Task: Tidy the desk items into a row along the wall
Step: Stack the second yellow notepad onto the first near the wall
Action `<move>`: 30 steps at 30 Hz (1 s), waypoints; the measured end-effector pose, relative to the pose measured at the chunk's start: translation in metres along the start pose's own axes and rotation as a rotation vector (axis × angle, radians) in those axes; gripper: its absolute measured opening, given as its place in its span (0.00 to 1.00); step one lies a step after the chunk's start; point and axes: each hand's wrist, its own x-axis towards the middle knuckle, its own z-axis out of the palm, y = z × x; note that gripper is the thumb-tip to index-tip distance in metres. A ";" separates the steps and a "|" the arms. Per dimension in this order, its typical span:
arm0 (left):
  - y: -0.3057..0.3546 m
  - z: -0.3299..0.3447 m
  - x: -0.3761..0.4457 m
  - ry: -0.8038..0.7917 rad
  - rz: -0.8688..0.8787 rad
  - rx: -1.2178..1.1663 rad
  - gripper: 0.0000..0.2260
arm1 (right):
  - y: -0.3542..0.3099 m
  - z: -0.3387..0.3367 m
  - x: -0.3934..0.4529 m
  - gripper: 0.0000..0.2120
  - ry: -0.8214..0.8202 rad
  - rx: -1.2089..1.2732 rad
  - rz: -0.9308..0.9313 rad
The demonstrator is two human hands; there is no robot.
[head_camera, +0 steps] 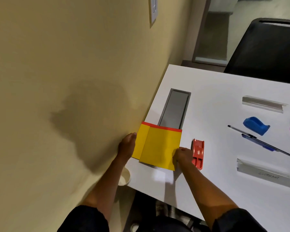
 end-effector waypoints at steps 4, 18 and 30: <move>0.003 0.001 0.003 0.015 -0.004 -0.050 0.23 | -0.001 0.002 0.008 0.13 -0.073 -0.148 0.052; 0.003 0.000 0.013 -0.049 -0.116 -0.138 0.28 | -0.014 0.038 -0.001 0.16 -0.101 -0.309 -0.094; 0.006 -0.002 0.011 -0.077 -0.120 -0.140 0.29 | -0.011 0.047 0.006 0.08 -0.165 -0.318 -0.070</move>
